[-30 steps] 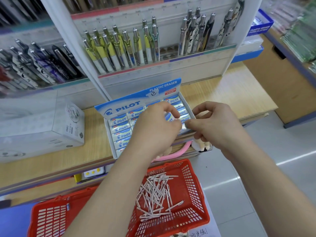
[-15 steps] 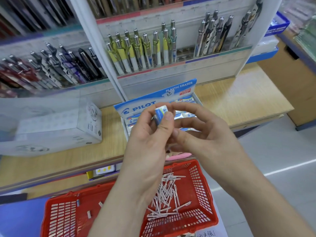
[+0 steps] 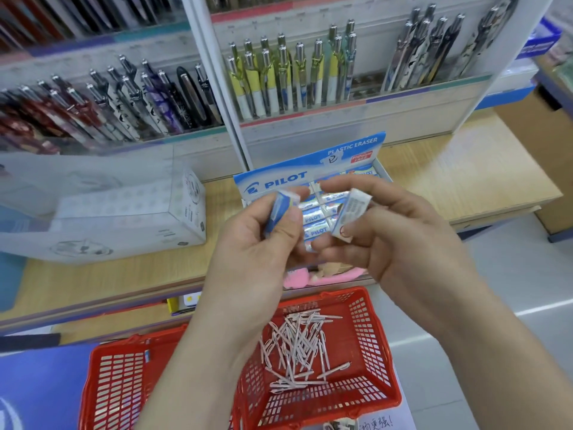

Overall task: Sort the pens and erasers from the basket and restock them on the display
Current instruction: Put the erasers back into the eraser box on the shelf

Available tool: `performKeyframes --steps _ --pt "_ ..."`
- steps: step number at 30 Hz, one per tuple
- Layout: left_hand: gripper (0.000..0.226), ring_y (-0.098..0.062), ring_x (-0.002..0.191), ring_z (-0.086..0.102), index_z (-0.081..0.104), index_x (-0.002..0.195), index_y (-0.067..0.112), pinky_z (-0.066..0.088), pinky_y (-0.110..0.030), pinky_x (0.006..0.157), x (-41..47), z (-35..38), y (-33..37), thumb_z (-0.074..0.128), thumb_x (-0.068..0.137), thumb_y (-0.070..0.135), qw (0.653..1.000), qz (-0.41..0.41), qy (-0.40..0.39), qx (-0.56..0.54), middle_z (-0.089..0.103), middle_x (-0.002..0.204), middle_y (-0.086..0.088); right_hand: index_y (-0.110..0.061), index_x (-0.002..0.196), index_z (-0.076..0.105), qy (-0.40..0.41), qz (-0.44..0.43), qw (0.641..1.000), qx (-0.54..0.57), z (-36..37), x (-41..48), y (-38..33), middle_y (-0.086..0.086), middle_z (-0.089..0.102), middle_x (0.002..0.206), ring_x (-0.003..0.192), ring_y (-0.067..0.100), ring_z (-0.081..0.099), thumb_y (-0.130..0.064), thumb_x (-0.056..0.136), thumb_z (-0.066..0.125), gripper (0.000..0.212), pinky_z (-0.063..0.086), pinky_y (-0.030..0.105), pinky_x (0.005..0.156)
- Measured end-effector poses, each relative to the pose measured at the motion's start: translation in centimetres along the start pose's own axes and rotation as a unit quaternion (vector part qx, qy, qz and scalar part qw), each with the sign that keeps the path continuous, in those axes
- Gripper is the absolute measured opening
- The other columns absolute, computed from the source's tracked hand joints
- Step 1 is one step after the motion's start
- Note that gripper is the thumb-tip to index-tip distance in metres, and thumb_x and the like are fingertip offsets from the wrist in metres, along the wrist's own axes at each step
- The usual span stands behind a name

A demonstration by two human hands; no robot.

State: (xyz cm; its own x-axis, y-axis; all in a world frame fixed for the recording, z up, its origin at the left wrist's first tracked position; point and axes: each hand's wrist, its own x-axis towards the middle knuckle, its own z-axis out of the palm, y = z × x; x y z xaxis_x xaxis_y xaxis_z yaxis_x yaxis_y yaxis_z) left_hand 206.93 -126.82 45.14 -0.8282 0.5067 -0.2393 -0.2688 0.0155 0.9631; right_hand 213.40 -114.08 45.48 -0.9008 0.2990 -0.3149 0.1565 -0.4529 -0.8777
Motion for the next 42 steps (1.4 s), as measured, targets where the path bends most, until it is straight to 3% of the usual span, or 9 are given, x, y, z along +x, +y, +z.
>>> performKeyframes --steps 4,8,12,16,19,25,31,38,42 --pt "0.016 -0.012 0.038 0.047 0.061 0.105 0.017 0.048 -0.027 0.043 0.1 -1.4 0.3 0.058 0.089 0.018 0.997 -0.001 -0.010 0.073 0.054 0.050 -0.001 -0.015 0.078 0.062 0.000 -0.001 1.000 -0.027 0.2 0.8 -0.3 0.011 0.057 0.074 0.068 0.020 0.065 -0.012 0.069 0.060 0.010 0.051 0.030 0.049" --pt "0.021 -0.015 0.038 0.042 0.046 0.104 0.027 0.044 -0.029 0.040 0.3 -2.3 0.5 0.059 0.088 0.025 0.988 -0.021 -0.072 0.134 0.057 0.055 -0.003 -0.025 0.099 0.067 -0.043 0.008 0.981 -0.187 1.1 1.6 -0.4 0.006 0.055 0.065 0.059 0.021 0.050 -0.025 0.082 0.072 0.018 0.035 0.025 0.044" --pt "0.027 -0.016 0.042 0.045 0.044 0.100 0.031 0.046 -0.030 0.043 0.5 -3.4 0.4 0.064 0.085 0.021 0.987 -0.031 -0.072 0.144 0.058 0.058 -0.001 -0.020 0.093 0.072 -0.048 -0.005 0.976 -0.212 1.6 2.3 -0.5 0.000 0.051 0.054 0.047 0.011 0.042 -0.021 0.083 0.069 0.011 0.029 0.019 0.041" --pt "0.028 -0.015 0.062 0.058 0.063 0.089 0.034 0.058 -0.039 0.063 1.0 -4.6 -0.2 0.073 0.078 0.011 0.980 0.035 -0.001 0.195 0.067 0.077 -0.002 -0.015 0.078 0.069 0.010 0.017 0.980 -0.199 1.7 3.0 0.2 0.000 0.060 0.057 0.048 0.010 0.047 -0.020 0.082 0.069 0.006 0.030 0.019 0.039" --pt "0.027 -0.010 0.061 0.060 0.069 0.081 0.035 0.054 -0.022 0.061 1.3 -5.2 -0.7 0.075 0.076 0.010 0.974 0.054 0.053 0.212 0.070 0.075 0.001 -0.018 0.087 0.069 -0.003 0.011 0.973 -0.229 1.9 3.2 1.0 0.003 0.062 0.069 0.053 0.012 0.051 -0.022 0.082 0.070 0.006 0.035 0.020 0.042" --pt "0.030 -0.001 0.063 0.051 0.070 0.100 0.035 0.039 -0.005 0.061 2.2 -5.5 -1.8 0.077 0.075 0.019 0.929 0.096 0.104 0.343 0.057 0.076 0.010 -0.029 0.092 0.071 0.022 -0.113 0.873 -0.473 1.6 4.8 2.0 -0.013 0.062 0.072 0.060 0.008 0.055 -0.023 0.078 0.076 0.016 0.045 0.020 0.060" --pt "0.032 0.002 0.072 0.058 0.064 0.109 0.029 0.046 -0.015 0.069 2.3 -4.8 -3.1 0.073 0.079 0.021 0.900 0.114 0.158 0.391 0.058 0.092 0.012 -0.021 0.098 0.070 0.089 -0.185 0.738 -0.643 2.8 6.6 2.8 -0.005 0.065 0.084 0.072 0.016 0.055 -0.025 0.083 0.069 0.015 0.040 0.030 0.070" --pt "0.026 0.000 0.069 0.060 0.070 0.107 0.023 0.046 -0.017 0.071 2.6 -4.8 -3.5 0.069 0.081 0.019 0.892 0.137 0.180 0.392 0.065 0.092 0.011 -0.017 0.085 0.065 0.131 -0.221 0.730 -0.634 3.8 7.0 4.0 0.000 0.067 0.074 0.068 0.024 0.060 -0.019 0.082 0.069 0.005 0.041 0.031 0.061" --pt "0.025 -0.008 0.076 0.065 0.072 0.105 0.021 0.053 -0.029 0.075 2.9 -4.9 -3.4 0.064 0.082 0.021 0.887 0.154 0.179 0.397 0.068 0.095 0.008 -0.015 0.084 0.069 0.124 -0.233 0.712 -0.650 3.9 7.1 4.2 0.003 0.069 0.079 0.069 0.027 0.061 -0.017 0.081 0.068 0.003 0.047 0.033 0.062"
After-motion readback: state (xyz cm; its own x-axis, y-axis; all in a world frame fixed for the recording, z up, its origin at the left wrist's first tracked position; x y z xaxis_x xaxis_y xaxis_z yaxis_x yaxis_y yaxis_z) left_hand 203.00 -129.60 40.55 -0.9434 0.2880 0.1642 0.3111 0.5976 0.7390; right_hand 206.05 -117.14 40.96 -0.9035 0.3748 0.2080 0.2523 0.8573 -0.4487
